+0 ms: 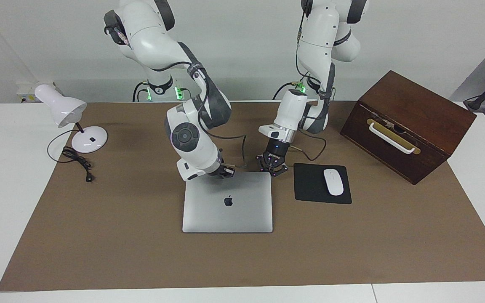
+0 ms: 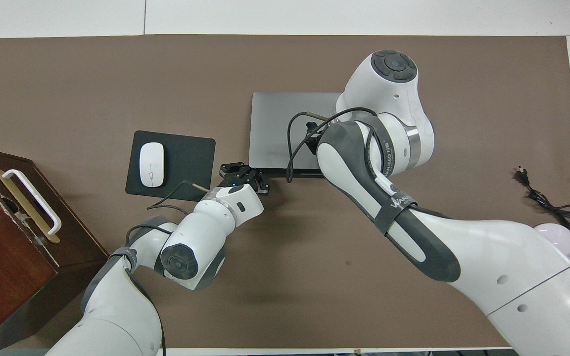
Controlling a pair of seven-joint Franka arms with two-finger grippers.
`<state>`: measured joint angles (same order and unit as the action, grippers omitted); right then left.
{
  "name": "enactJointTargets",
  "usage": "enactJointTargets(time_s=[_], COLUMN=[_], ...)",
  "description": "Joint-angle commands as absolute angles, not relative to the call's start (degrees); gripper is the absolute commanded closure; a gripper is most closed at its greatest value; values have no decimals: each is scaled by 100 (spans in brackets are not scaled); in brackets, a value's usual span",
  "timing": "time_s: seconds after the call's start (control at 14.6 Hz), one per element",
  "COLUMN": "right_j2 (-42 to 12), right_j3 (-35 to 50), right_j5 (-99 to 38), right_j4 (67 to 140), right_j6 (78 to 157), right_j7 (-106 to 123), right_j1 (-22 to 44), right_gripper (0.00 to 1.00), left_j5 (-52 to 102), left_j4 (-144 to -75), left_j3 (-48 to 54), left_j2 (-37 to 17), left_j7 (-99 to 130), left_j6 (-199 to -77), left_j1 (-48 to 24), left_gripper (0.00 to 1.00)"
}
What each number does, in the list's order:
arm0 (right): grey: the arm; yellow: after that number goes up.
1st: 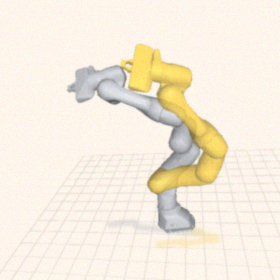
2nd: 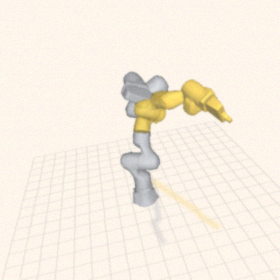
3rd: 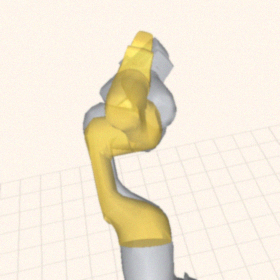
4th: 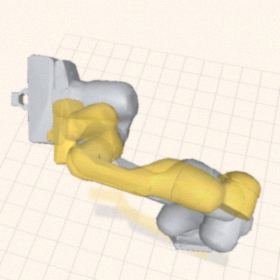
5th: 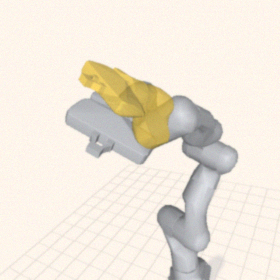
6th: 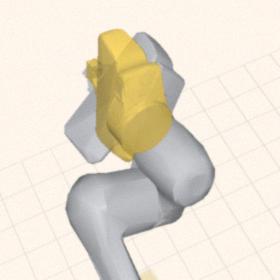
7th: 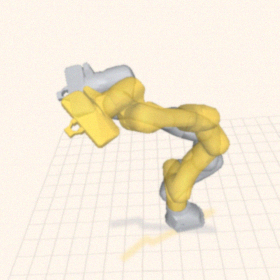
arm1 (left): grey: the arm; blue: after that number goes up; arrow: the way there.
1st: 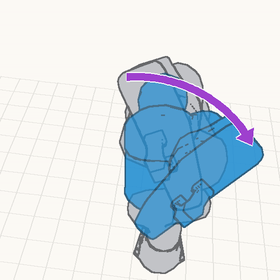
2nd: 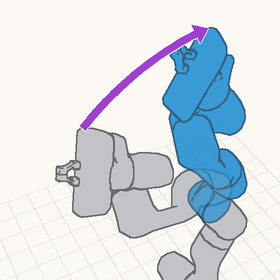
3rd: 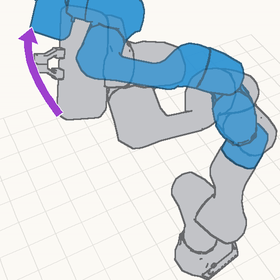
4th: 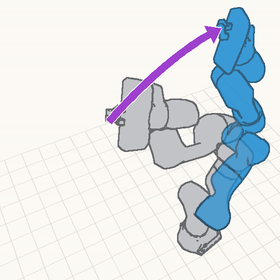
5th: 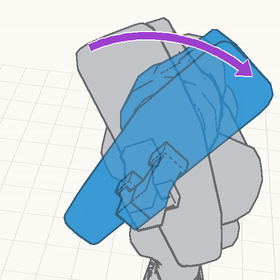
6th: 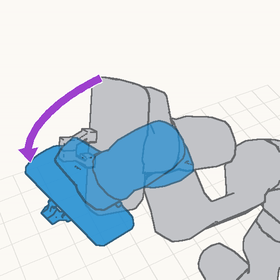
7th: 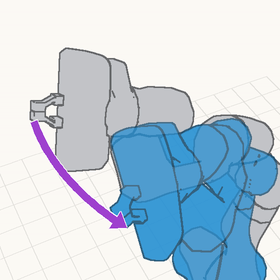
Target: Close laptop with both arms
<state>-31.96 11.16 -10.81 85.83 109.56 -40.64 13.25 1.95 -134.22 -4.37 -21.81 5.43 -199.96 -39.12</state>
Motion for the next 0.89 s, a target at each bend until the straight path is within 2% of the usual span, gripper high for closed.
enactJointTargets(time_s=[0.0,0.34,0.55,0.82], right_j2=[-3023,-3015,-2980,-2611], right_j3=[1090,1090,942,292], right_j5=[-1248,-1248,-1204,-1090], right_j4=[8833,8649,8018,7402], right_j6=[11127,10899,10119,9327], right_j7=[-3999,-4008,-3929,-2676], right_j1=[1318,1310,1292,1292], right_gripper=[100,100,100,100], left_j5=[193,193,193,193], left_j4=[-13280,-13280,-13280,-13324], left_j3=[-439,-431,-431,-431], left_j2=[-2628,-2619,-2602,-2374], left_j7=[475,466,562,624], left_j6=[-20065,-20065,-20057,-19925], left_j1=[-3876,-3850,-3850,-3780], left_gripper=[100,100,100,100])
